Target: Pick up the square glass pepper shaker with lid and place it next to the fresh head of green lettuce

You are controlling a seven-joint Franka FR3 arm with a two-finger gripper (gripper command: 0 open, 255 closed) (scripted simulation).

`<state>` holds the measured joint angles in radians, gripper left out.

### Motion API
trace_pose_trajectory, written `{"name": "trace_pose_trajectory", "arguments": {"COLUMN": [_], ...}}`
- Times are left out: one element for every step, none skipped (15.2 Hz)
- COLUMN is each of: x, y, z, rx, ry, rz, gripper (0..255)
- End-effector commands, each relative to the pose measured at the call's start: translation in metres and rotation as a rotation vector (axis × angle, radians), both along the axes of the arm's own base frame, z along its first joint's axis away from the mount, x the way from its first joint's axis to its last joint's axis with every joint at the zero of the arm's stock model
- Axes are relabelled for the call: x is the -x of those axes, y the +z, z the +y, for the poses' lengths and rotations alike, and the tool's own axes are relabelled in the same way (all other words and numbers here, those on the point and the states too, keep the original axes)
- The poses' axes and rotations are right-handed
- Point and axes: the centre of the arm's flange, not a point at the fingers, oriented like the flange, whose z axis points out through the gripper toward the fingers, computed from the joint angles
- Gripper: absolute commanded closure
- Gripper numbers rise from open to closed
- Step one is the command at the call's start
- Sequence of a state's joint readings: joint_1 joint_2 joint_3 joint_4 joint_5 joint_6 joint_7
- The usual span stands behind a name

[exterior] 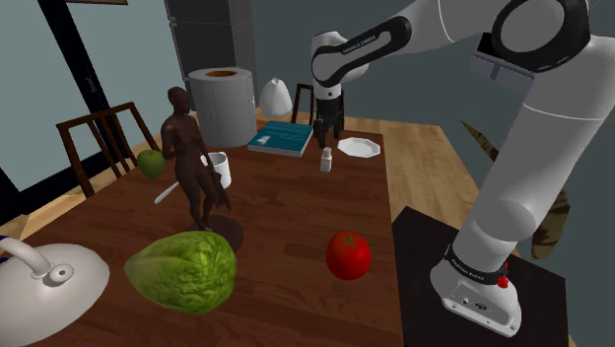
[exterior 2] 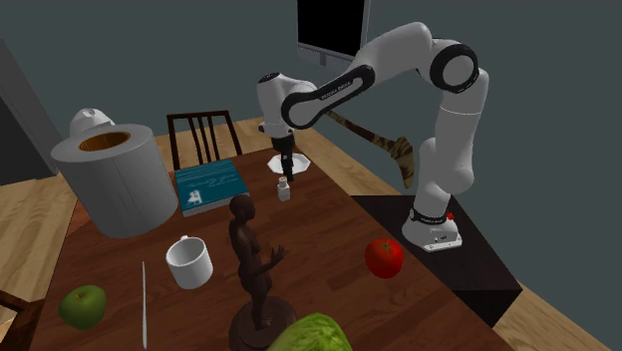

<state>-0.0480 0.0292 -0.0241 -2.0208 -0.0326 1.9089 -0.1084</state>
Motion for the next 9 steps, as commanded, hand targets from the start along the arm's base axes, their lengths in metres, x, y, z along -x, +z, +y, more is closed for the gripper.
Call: {"name": "trace_pose_trajectory", "arguments": {"x": [-0.022, -0.032, -0.042, -0.051, -0.061, -0.068, -0.067, -0.066, -0.065], "y": [-0.018, -0.026, -0.035, -0.044, -0.053, -0.059, -0.064, -0.069, -0.074], "z": [-0.009, -0.012, -0.016, -0.02, -0.024, -0.026, -0.027, -0.027, -0.027], "rx": [0.01, 0.015, 0.02, 0.025, 0.03, 0.033, 0.033, 0.033, 0.033], "ry": [0.001, 0.002, 0.002, 0.002, 0.003, 0.003, 0.003, 0.003, 0.003], "rz": [0.011, 0.016, 0.021, 0.026, 0.032, 0.035, 0.035, 0.035, 0.035], "gripper": [0, 0, 0, 0, 0, 0, 0, 0, 0]}}
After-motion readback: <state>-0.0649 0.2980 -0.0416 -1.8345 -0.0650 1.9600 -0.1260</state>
